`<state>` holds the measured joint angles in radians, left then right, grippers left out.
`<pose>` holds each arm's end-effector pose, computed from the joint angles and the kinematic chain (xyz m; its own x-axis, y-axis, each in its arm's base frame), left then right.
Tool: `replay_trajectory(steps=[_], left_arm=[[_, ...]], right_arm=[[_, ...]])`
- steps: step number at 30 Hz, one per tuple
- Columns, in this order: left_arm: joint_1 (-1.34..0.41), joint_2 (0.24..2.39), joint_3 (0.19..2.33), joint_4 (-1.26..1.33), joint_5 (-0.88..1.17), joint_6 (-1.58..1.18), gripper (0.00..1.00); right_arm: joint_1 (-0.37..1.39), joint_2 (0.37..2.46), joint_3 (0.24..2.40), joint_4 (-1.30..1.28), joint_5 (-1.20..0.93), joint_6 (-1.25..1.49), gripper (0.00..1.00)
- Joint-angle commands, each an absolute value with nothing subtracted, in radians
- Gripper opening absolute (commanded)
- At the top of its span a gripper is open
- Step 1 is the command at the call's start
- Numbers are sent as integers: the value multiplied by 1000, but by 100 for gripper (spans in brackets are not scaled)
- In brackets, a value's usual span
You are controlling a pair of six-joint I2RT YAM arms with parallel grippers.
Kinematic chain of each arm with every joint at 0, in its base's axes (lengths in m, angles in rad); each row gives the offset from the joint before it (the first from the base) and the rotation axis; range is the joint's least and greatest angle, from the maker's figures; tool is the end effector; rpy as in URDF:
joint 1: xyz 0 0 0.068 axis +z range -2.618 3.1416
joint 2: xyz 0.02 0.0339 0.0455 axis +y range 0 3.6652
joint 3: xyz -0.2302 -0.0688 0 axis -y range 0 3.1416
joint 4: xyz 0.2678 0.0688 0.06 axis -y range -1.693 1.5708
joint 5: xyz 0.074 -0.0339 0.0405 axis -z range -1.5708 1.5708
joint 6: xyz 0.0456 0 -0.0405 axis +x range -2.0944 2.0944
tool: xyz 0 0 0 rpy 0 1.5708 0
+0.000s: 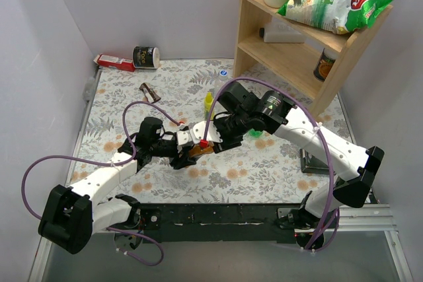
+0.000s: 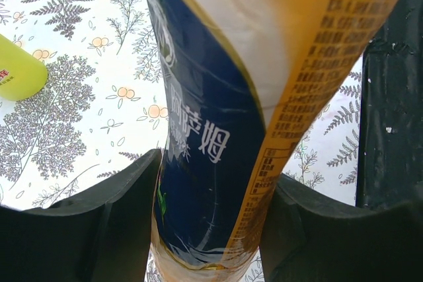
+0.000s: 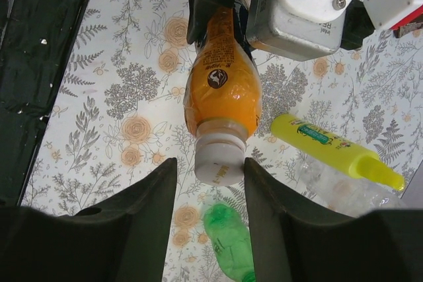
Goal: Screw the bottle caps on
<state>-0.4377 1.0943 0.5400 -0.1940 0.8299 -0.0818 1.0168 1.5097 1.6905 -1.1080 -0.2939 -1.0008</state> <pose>0.2126 -0.1366 0.1568 -0.6776 0.2562 -0.6894 0.7229 0.4044 -0.5602 0.1619 0.2869 0.3563 0.5352 -0.6666 -0.5189 -0.8429 -0.3808 -0.3802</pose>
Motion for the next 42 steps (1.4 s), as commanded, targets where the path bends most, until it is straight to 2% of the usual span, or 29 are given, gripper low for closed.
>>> replay_trajectory(steps=[1, 3, 9, 10, 14, 17, 20, 21, 22, 23, 27, 28, 29, 30, 32, 34, 35, 37, 42], left_arm=[[-440, 1078, 569, -172, 862, -81, 0], [-442, 1077, 569, -166, 861, -81, 0], [-443, 1077, 569, -166, 859, -78, 0], [-443, 1077, 569, -166, 859, -80, 0], [-445, 1074, 566, -157, 832, -77, 0], [-451, 1042, 534, -59, 719, -112, 0], [-460, 988, 500, 98, 576, -147, 0], [-471, 986, 492, 126, 534, -156, 0], [-475, 991, 495, 144, 497, -163, 0], [-479, 997, 500, 167, 467, -170, 0], [-486, 1028, 520, 179, 345, -183, 0], [-486, 1028, 515, 178, 338, -183, 0], [-486, 1026, 514, 166, 334, -183, 0], [-486, 1025, 511, 154, 340, -181, 0], [-486, 1026, 515, 92, 354, -189, 0], [-482, 1026, 525, 37, 417, -189, 0], [-476, 1026, 528, -28, 458, -183, 0], [-466, 1032, 541, -102, 596, -131, 0], [-448, 1060, 590, -304, 820, -5, 0]], right_arm=[[1023, 1486, 1666, -1105, -276, -1052, 54], [1025, 1474, 1649, -1086, -272, -1054, 54], [1023, 1474, 1632, -1068, -252, -1063, 47], [1023, 1476, 1632, -1065, -250, -1062, 44], [1022, 1500, 1663, -1080, -247, -1010, 22], [991, 1581, 1732, -1142, -282, -840, 16], [905, 1715, 1879, -1232, -458, -659, 13], [881, 1738, 1887, -1253, -597, -535, 13], [841, 1765, 1873, -1255, -661, -485, 12], [830, 1767, 1843, -1246, -696, -442, 2], [726, 1819, 1784, -1232, -878, -235, 1], [707, 1836, 1807, -1226, -906, -195, 3], [693, 1844, 1830, -1218, -937, -198, 26], [675, 1848, 1870, -1215, -959, -212, 38], [673, 1848, 2017, -1236, -906, -339, 55], [673, 1813, 2089, -1243, -833, -450, 69], [673, 1790, 2115, -1246, -783, -515, 79], [676, 1682, 2062, -1230, -749, -633, 80], [814, 1380, 1643, -1045, -524, -1018, 80]])
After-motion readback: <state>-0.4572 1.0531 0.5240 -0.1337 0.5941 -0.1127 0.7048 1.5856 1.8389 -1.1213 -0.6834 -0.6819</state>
